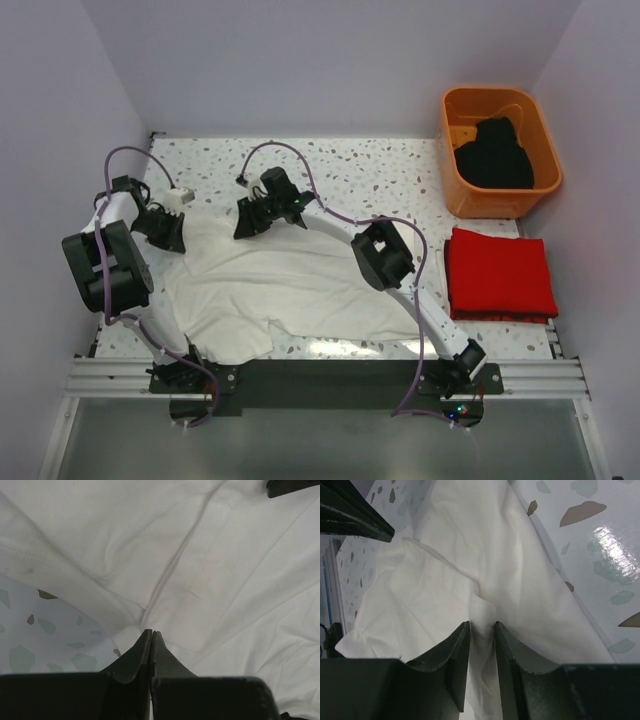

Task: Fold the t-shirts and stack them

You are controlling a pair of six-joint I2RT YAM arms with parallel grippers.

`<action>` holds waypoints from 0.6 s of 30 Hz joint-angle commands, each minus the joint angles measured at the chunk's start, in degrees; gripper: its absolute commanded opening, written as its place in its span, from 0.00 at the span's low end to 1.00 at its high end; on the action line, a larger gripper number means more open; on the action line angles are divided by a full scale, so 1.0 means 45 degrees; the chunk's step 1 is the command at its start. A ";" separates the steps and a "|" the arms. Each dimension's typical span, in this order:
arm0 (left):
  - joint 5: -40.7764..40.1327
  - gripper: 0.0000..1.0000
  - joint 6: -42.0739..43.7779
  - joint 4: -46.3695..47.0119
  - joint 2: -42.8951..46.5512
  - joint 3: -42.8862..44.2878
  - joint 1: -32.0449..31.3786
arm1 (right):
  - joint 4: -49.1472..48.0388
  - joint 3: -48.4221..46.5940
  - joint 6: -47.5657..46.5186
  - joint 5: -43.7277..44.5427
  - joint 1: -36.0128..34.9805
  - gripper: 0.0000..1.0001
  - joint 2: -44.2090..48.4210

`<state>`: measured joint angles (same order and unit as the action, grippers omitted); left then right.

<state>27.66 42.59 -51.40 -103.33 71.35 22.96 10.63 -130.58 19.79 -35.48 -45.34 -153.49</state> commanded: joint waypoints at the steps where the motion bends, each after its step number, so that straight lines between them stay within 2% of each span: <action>1: -0.0189 0.05 -0.0303 0.0308 -0.0045 0.0062 0.0015 | -0.0644 -0.0414 0.0016 0.0151 -0.0100 0.29 0.0789; 2: -0.0228 0.18 -0.0362 0.0328 -0.0162 0.0081 0.0015 | -0.0625 -0.0434 0.0016 0.0170 -0.0100 0.17 0.0808; 5: -0.0346 0.33 -0.0479 0.0484 -0.0318 0.0023 0.0034 | -0.0605 -0.0454 -0.0081 0.0171 -0.0100 0.01 0.0789; 8: -0.0268 0.37 -0.0480 0.0406 -0.0572 0.0062 0.0015 | -0.0605 -0.0434 -0.0121 0.0093 -0.0100 0.00 0.0828; 16: -0.0093 0.36 -0.0363 0.0406 -0.1061 -0.0055 0.0015 | -0.0742 -0.0415 -0.0101 -0.0044 -0.0100 0.02 0.0867; 18: -0.0014 0.20 -0.0343 0.0367 -0.1081 -0.0017 -0.0005 | -0.0761 -0.0434 -0.0121 -0.0083 -0.0100 0.06 0.0886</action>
<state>26.39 41.01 -50.63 -108.12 71.35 22.96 10.61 -130.58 19.81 -35.48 -45.34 -153.49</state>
